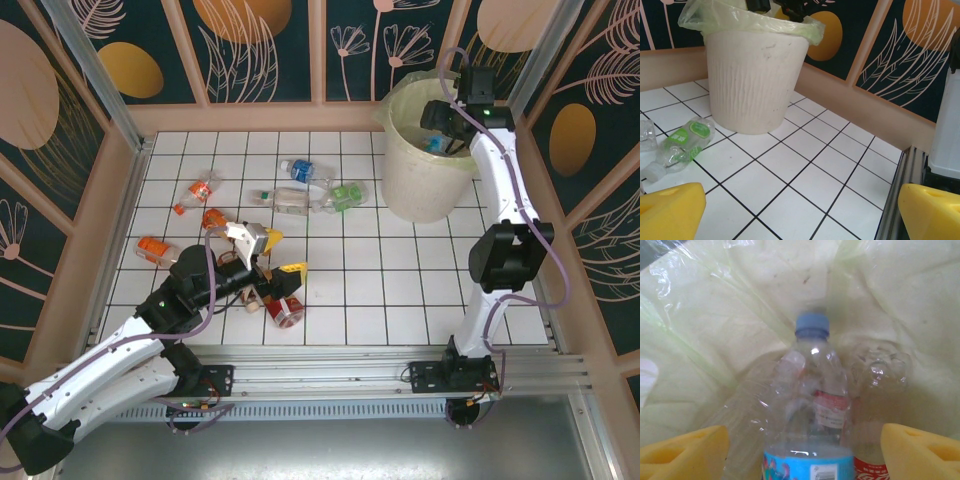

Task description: Put the plastic bottles in the bin

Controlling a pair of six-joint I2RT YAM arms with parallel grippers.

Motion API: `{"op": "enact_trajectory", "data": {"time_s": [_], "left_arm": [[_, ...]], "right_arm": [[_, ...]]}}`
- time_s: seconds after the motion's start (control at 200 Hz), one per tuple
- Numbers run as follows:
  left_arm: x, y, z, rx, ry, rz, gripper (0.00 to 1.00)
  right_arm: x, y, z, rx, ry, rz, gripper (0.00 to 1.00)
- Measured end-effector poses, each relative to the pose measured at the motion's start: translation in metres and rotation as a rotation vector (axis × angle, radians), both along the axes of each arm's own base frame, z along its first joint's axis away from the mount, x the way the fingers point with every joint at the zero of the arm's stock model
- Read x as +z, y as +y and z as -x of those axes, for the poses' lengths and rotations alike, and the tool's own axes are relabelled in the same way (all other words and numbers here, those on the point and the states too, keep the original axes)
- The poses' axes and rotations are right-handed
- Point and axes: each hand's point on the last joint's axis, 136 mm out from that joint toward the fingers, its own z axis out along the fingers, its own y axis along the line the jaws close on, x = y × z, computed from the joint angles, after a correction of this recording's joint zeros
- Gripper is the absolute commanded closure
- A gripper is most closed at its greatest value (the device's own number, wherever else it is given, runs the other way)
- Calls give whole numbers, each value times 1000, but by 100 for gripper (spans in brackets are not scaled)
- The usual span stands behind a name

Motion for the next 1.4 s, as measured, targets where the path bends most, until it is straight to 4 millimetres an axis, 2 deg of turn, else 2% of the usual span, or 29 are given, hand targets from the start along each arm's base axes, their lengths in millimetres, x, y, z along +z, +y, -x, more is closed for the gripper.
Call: {"op": "enact_trajectory", "data": {"time_s": [0.085, 0.185, 0.4, 0.555, 0.706, 0.811, 0.931, 1.086, 1.251, 1.401], "left_arm": [[0, 0, 0, 1, 0, 0, 1], [0, 0, -1, 5, 0, -1, 1], [0, 4, -3, 32, 27, -25, 1], [21, 12, -2, 59, 18, -18, 1], [27, 30, 0, 122, 1, -22, 1], [24, 41, 1, 164, 10, -40, 1], [20, 52, 4, 196, 14, -51, 1], [10, 62, 11, 207, 5, -43, 1], [-8, 66, 15, 207, 15, -56, 1], [-11, 66, 15, 206, 20, -63, 1]], "right_arm": [[4, 2, 1, 7, -7, -7, 20], [17, 4, 7, 20, -40, -19, 20], [70, 19, 43, 65, -192, -37, 21], [108, 49, 78, 149, -316, -56, 21], [122, 93, 114, 281, -376, -69, 21], [111, 132, 143, 398, -366, -84, 20], [87, 169, 177, 524, -324, -111, 20], [40, 209, 221, 652, -218, -169, 16], [-14, 260, 270, 802, -67, -207, 10], [-60, 304, 307, 911, 62, -204, 9]]}}
